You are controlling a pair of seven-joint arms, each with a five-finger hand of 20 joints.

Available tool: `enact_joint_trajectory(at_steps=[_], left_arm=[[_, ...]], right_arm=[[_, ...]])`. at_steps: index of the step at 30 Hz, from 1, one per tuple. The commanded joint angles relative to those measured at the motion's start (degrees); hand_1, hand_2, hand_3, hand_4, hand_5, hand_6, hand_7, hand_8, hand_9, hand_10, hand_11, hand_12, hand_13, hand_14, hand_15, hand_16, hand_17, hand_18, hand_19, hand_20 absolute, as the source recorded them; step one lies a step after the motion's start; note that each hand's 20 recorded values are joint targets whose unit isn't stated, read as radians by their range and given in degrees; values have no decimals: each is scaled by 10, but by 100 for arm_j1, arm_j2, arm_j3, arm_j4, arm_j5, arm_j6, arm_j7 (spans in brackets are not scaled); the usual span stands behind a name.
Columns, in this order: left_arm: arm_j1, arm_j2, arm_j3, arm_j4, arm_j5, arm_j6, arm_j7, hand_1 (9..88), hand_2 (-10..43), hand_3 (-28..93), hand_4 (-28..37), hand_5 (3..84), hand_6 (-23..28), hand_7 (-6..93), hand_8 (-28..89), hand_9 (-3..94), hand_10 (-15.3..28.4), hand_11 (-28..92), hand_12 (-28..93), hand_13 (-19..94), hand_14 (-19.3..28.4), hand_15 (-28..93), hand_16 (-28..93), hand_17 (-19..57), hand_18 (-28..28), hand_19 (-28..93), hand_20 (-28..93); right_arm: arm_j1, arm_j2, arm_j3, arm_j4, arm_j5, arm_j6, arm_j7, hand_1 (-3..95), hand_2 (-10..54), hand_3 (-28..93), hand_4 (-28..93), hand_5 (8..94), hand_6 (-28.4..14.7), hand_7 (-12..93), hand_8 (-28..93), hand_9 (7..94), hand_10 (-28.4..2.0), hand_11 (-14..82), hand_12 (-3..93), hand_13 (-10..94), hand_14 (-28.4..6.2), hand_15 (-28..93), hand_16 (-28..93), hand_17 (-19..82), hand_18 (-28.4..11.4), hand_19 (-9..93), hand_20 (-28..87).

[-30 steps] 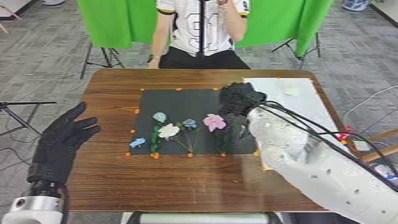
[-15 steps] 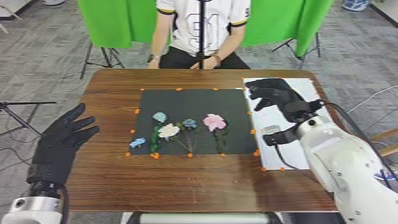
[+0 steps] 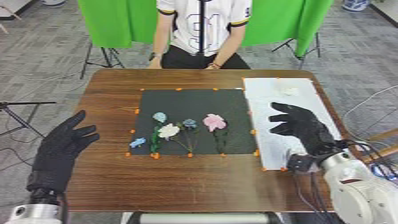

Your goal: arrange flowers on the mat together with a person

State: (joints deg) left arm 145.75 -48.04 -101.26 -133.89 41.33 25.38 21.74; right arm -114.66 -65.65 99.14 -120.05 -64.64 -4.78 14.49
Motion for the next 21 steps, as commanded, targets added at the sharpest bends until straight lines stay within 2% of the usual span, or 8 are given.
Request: enact_joint_trajectory(at_steps=[1,2,4,9,14,17,21], left_arm=[[165,-141,72,-27,31,17,-53,182,63,783,-283,334,69,165,-114,321,192,341,101,216,255,620,-125,-96,217,499,135],[140,-146,72,-21,58,16,-67,182,63,782,-283,335,69,165,-114,319,192,339,100,215,255,617,-126,-96,217,499,135],[127,-142,74,-26,21,44,-19,182,63,783,-283,334,68,165,-114,317,191,336,100,213,253,616,-126,-96,217,499,134],[63,-161,75,-21,56,13,-109,183,63,784,-283,332,68,165,-113,316,190,337,102,212,253,615,-123,-96,215,500,133],[-8,-170,109,-2,86,8,-122,185,64,782,-283,331,69,164,-113,316,190,340,103,214,253,618,-122,-95,214,501,133],[-12,-177,174,4,25,49,-88,184,64,782,-283,331,69,165,-113,317,191,342,102,214,253,619,-122,-95,213,501,133],[-104,-178,192,18,110,-42,-218,185,65,782,-283,331,69,165,-113,316,191,343,102,214,253,620,-122,-95,213,502,133]], right_arm=[[-362,-280,18,-100,234,200,-198,213,30,724,-253,450,-9,130,-103,461,-186,178,164,408,-200,599,94,88,-236,573,190],[-358,-271,1,-101,244,211,-205,213,31,724,-253,450,-9,130,-103,461,-186,178,165,407,-201,598,94,87,-236,572,191],[-318,-291,7,-59,311,91,-256,212,32,725,-253,450,-9,129,-103,461,-186,178,165,407,-200,598,94,86,-235,569,194],[-301,-280,6,-22,489,41,-408,212,37,727,-253,450,-8,130,-103,461,-185,178,166,404,-198,598,95,81,-234,560,199],[-288,-259,8,-12,523,26,-415,211,39,733,-253,448,-7,132,-104,462,-183,180,166,402,-197,597,96,79,-232,554,204],[-233,-232,-32,17,470,-1,-422,211,39,734,-253,447,-6,133,-105,462,-184,181,166,402,-197,597,96,79,-231,552,207],[-185,-180,-79,27,611,71,-407,212,41,736,-253,448,-7,133,-105,463,-184,182,166,402,-197,597,96,79,-230,550,210]])
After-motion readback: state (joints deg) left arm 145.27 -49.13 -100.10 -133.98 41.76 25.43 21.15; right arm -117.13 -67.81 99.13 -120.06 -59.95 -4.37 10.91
